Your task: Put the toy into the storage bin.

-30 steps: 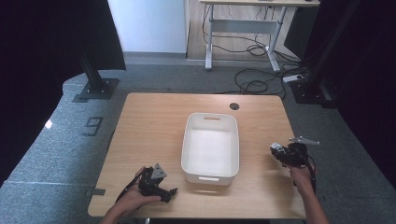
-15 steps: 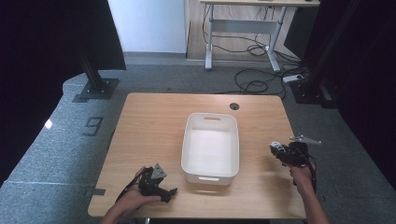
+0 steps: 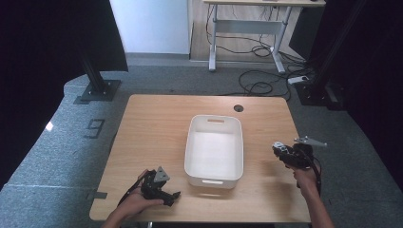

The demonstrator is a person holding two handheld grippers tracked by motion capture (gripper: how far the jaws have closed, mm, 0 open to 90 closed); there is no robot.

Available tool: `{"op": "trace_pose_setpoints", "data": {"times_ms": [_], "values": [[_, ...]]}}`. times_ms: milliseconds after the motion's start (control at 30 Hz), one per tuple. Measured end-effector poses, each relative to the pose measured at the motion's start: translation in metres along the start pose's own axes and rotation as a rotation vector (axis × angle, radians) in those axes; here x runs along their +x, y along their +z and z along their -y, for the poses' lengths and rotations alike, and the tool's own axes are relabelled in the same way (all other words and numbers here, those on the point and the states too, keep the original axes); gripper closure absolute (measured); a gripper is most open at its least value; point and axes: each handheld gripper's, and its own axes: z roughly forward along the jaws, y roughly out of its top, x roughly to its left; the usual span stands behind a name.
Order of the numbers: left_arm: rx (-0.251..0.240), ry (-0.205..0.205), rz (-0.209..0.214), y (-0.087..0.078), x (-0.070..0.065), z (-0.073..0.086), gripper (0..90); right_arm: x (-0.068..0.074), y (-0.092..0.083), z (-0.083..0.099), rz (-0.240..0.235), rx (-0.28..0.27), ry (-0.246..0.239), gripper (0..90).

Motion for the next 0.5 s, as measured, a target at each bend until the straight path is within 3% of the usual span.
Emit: {"op": "trace_pose_setpoints", "data": {"times_ms": [500], "values": [[0.001, 0.0, 0.0, 0.0, 0.0, -0.0001, 0.0, 0.01, -0.0053, -0.0057, -0.019, -0.017, -0.002, 50.0]]}}
